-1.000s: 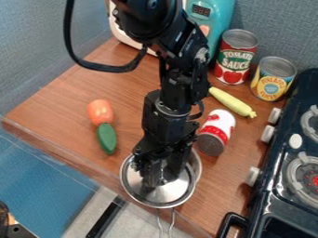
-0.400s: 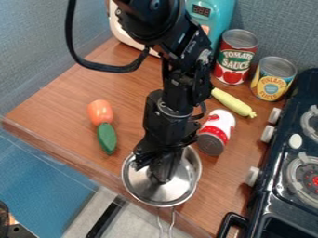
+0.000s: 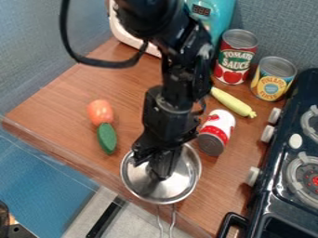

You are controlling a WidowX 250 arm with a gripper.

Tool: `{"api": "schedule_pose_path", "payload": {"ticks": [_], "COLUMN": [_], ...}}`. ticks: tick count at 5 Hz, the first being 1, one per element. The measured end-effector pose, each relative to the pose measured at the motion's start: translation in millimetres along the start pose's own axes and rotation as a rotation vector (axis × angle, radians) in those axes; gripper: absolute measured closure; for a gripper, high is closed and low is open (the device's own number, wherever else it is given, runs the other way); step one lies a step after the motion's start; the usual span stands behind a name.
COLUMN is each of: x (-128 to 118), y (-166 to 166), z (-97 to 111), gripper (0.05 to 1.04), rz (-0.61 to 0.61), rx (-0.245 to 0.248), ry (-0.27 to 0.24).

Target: Remove the lid and put it below the microwave

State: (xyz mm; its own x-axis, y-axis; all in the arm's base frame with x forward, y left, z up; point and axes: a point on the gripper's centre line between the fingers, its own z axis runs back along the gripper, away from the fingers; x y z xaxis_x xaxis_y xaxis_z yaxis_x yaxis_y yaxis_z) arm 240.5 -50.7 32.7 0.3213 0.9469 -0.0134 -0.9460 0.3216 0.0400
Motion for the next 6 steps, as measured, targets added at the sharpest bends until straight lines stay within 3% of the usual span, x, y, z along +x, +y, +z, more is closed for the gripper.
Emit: {"api": "schedule_pose_path", "payload": {"ticks": [2,3,4,5,6], "x": [19,49,97,158,206], "y": [1,-13,-30,-45,-54], "z": [38,59,64,49,33], "gripper": [1.032,1.032,1.032,1.032,1.032], "rz": [0.06,0.153,0.262,0.398,0.488], "rx": [-0.082,-0.14,-0.144,-0.114,-0.106], "ry": [0.015,0.019,0.052,0.075,0.066]}}
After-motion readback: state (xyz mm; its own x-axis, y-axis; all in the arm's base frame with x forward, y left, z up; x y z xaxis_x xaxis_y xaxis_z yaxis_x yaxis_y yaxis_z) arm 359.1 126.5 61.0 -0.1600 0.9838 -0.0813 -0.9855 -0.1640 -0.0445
